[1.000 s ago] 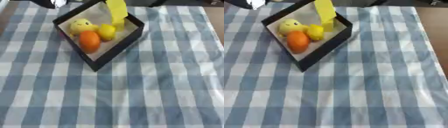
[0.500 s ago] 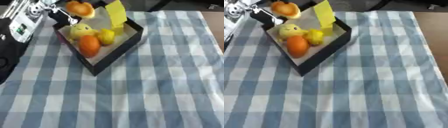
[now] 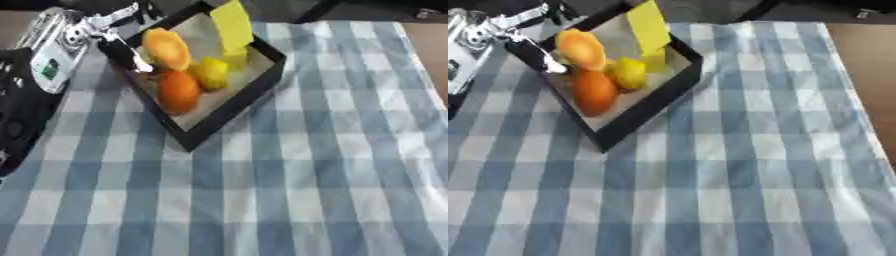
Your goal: Pick up objects on the table and place them in the box.
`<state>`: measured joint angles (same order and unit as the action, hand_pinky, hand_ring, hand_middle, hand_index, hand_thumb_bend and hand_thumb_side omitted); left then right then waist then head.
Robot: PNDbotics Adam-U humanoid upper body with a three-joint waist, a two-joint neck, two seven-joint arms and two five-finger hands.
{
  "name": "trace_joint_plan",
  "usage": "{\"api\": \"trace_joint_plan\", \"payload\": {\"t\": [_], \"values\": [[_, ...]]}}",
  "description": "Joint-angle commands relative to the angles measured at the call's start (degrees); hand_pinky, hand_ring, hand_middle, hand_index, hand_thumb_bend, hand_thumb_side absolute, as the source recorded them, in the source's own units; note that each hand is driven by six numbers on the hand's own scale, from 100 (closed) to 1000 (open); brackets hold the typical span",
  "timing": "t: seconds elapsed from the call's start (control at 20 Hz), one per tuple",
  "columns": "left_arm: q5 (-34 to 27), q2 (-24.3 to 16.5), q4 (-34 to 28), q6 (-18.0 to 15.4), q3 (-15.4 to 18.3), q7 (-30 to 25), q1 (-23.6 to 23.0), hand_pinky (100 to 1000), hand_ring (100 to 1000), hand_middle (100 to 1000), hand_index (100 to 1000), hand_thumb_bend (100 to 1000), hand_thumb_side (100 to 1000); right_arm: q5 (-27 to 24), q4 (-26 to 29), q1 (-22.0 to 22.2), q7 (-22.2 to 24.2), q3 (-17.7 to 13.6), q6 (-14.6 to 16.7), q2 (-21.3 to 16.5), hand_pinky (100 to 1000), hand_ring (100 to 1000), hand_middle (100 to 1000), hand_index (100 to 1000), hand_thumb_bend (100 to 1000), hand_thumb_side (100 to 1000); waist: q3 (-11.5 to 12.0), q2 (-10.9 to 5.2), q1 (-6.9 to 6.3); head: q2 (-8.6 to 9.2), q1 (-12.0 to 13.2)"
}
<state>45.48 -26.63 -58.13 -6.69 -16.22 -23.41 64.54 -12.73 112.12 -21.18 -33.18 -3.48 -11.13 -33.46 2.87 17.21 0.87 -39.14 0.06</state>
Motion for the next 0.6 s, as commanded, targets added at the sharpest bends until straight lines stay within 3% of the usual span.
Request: {"api": "trace_joint_plan", "payload": {"t": [0.05, 0.2, 0.35, 0.4, 0.55, 0.6], "values": [[0.97, -0.90, -1.03, 0.60, 1.06, 1.44, 1.03, 876, 789, 804, 915, 880, 390, -0.27, 0.58, -0.33, -0.04, -0.33, 0.12, -0.93, 847, 780, 726, 793, 208, 552, 0.12, -1.80, -0.41, -0.06, -0.18], [1.61, -1.09, -1.82, 0.90, 1.31, 1.82, 1.18, 885, 798, 814, 922, 929, 406, -0.34, 0.51, -0.13, -0.05, -0.28, 0.09, -0.91, 848, 779, 725, 793, 208, 554, 0.26, -1.85, -0.39, -0.22, -0.21], [1.10, -1.23, -2.80, 1.00, 1.76, 2.09, 1.11, 875, 788, 805, 916, 898, 400, -0.39, 0.50, 0.01, -0.06, -0.25, 0.08, -0.94, 848, 779, 725, 793, 206, 555, 0.34, -1.90, -0.36, -0.30, -0.30], [0.32, -1.30, -3.42, 1.10, 2.09, 2.33, 1.06, 858, 769, 792, 904, 814, 410, -0.39, 0.50, 0.08, -0.05, -0.24, 0.06, -0.96, 848, 779, 724, 793, 209, 554, 0.39, -1.92, -0.34, -0.35, -0.36], [-4.44, -2.50, -7.57, 2.36, 3.26, 3.98, 0.52, 841, 749, 783, 903, 761, 444, -0.36, 0.52, 0.30, -0.11, -0.31, 0.04, -1.08, 849, 779, 725, 793, 207, 555, 0.63, -2.04, -0.38, -0.59, -0.45], [-6.74, -3.31, -9.93, 2.97, 3.79, 4.76, 0.16, 829, 732, 777, 895, 660, 411, -0.32, 0.56, 0.36, -0.13, -0.36, 0.06, -1.19, 848, 779, 725, 794, 206, 554, 0.77, -2.12, -0.45, -0.71, -0.54]]}}
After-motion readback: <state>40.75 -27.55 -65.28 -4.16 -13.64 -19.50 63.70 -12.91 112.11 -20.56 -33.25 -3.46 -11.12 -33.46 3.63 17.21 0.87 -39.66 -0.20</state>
